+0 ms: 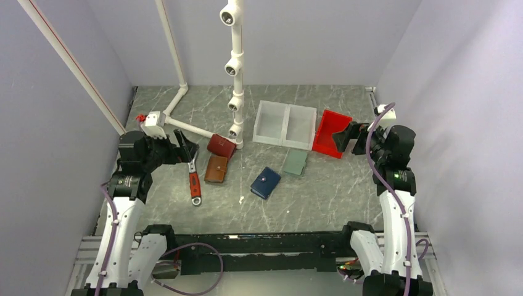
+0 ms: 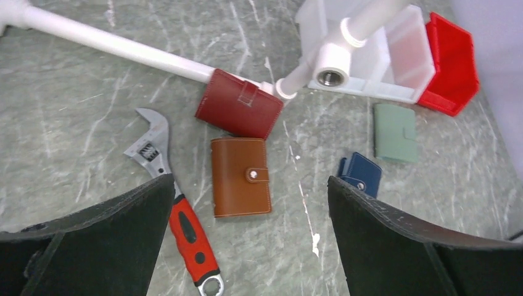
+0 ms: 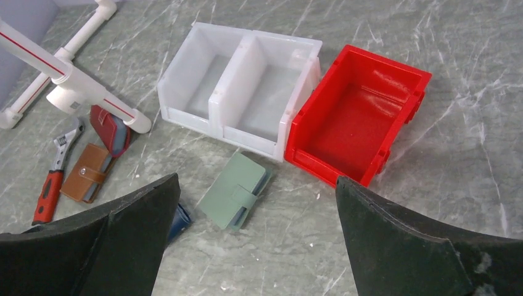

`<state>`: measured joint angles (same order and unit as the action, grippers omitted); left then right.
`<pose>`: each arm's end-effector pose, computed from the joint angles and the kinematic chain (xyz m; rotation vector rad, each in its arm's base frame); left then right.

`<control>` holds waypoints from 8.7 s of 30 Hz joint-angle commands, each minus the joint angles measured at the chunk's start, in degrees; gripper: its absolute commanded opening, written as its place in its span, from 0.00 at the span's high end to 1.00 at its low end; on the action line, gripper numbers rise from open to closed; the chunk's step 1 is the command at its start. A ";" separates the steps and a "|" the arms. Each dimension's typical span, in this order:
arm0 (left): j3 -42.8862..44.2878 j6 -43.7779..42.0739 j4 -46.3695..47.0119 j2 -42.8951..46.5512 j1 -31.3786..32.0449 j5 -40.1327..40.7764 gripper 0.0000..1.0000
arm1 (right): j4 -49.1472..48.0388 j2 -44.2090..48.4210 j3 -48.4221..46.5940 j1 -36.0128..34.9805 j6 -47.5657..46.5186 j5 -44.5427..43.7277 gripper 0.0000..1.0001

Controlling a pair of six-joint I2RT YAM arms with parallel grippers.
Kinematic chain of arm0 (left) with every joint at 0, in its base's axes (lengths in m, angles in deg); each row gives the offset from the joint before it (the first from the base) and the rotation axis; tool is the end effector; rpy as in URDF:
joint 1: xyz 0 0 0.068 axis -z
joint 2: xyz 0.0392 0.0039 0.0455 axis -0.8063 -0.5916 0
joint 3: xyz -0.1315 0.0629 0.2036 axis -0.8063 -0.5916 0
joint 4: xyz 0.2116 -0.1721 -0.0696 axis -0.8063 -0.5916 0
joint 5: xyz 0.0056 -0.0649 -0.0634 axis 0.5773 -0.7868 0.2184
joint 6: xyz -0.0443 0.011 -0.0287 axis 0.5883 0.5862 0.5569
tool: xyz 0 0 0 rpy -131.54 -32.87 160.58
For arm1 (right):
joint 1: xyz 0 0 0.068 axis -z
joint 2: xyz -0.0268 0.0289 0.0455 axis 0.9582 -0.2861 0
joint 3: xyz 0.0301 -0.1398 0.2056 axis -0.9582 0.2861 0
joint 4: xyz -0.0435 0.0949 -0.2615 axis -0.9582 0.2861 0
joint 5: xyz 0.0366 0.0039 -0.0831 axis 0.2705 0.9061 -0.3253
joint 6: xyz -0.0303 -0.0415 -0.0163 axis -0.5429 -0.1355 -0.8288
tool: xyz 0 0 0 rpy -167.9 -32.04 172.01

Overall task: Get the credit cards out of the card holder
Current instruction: Open the card holder at the center of the board.

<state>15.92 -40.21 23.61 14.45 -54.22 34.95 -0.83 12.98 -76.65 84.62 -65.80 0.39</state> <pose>0.2064 -0.0105 0.3093 -0.0512 1.9890 -0.5231 0.2126 -0.0246 0.3291 -0.0458 1.8736 0.4319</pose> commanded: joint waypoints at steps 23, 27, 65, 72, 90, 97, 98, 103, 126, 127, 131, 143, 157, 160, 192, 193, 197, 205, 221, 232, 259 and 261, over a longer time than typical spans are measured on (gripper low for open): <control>-4.41 15.95 5.24 -2.75 2.16 -24.80 0.01 | 0.55 0.48 7.47 1.43 -24.71 34.68 0.00; -5.55 19.87 5.41 -0.62 5.86 -22.72 0.01 | 1.57 -0.09 7.47 0.68 -26.22 33.76 0.00; -19.74 35.79 33.82 -11.12 34.59 1.83 0.01 | 12.29 -7.90 3.85 -0.52 -35.57 37.49 0.00; -21.19 38.31 40.16 -17.33 34.60 1.46 0.04 | 11.85 -7.72 4.14 -0.76 -35.31 37.23 0.00; -16.27 36.44 40.14 -32.66 35.91 2.41 0.24 | 11.66 -7.59 4.47 -1.66 -35.36 36.62 0.00; -14.04 35.52 39.81 -36.85 37.51 2.58 0.31 | 11.74 -7.49 4.47 -1.91 -35.46 36.55 0.00; -13.84 35.35 39.82 -37.39 37.57 2.58 0.33 | 11.75 -7.48 4.47 -1.97 -35.46 36.56 0.00; -12.68 34.68 39.73 -40.31 37.73 2.58 0.39 | 12.00 -7.50 4.35 -2.28 -35.71 36.40 0.00; -10.33 33.09 34.44 -35.20 38.71 3.55 0.31 | 13.63 -7.59 3.48 -4.39 -37.00 36.93 0.00; -10.33 33.19 34.52 -34.79 38.90 3.67 0.29 | 13.34 -7.47 3.61 -4.39 -36.63 37.09 0.00; -10.81 33.87 35.54 -32.88 39.48 3.91 0.21 | 12.87 -6.33 4.04 -4.39 -36.62 36.54 0.00; -11.49 34.12 34.92 -29.71 40.78 2.98 0.15 | 14.34 -6.75 4.02 -4.30 -39.97 39.38 0.00; -14.20 28.07 32.53 -23.26 41.01 3.87 0.12 | 12.47 -4.89 5.34 -3.60 -39.26 35.89 0.00; -14.31 27.89 34.48 -26.01 41.01 3.76 0.13 | 12.41 -4.83 5.44 -3.60 -39.03 36.32 0.00; -13.19 33.69 48.11 -48.04 40.92 0.95 0.95 | 12.72 -2.69 5.69 -4.02 -38.30 39.63 0.00; -13.59 34.04 48.65 -47.66 40.88 0.85 1.00 | 12.61 -2.62 5.77 -4.15 -38.11 40.02 0.00; -16.49 36.33 52.49 -44.99 41.20 0.54 1.00 | 11.59 -2.66 6.59 -5.37 -36.33 42.18 0.00; -16.46 34.89 51.12 -42.33 45.11 2.57 1.00 | 11.03 -6.12 6.47 -14.49 -35.36 40.10 0.01; -16.22 32.39 47.97 -43.10 48.54 6.32 1.00 | 23.24 -16.34 -0.02 -16.76 -44.62 39.55 0.01; -13.42 33.34 27.52 -31.19 49.71 16.78 0.52 | 18.86 -14.06 1.80 -18.19 -42.70 35.78 0.00; 23.07 29.44 -11.03 -50.86 63.41 41.86 0.31 | 15.11 -9.73 2.76 -17.72 -38.03 32.30 0.00; 24.57 29.46 -11.47 -52.76 63.47 42.07 0.35 | 15.18 -9.86 2.62 -17.75 -37.97 32.14 0.00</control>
<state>36.38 -10.57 15.13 -35.97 9.05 72.92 16.74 2.56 -73.76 66.70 -104.32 32.76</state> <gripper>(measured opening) 0.680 0.994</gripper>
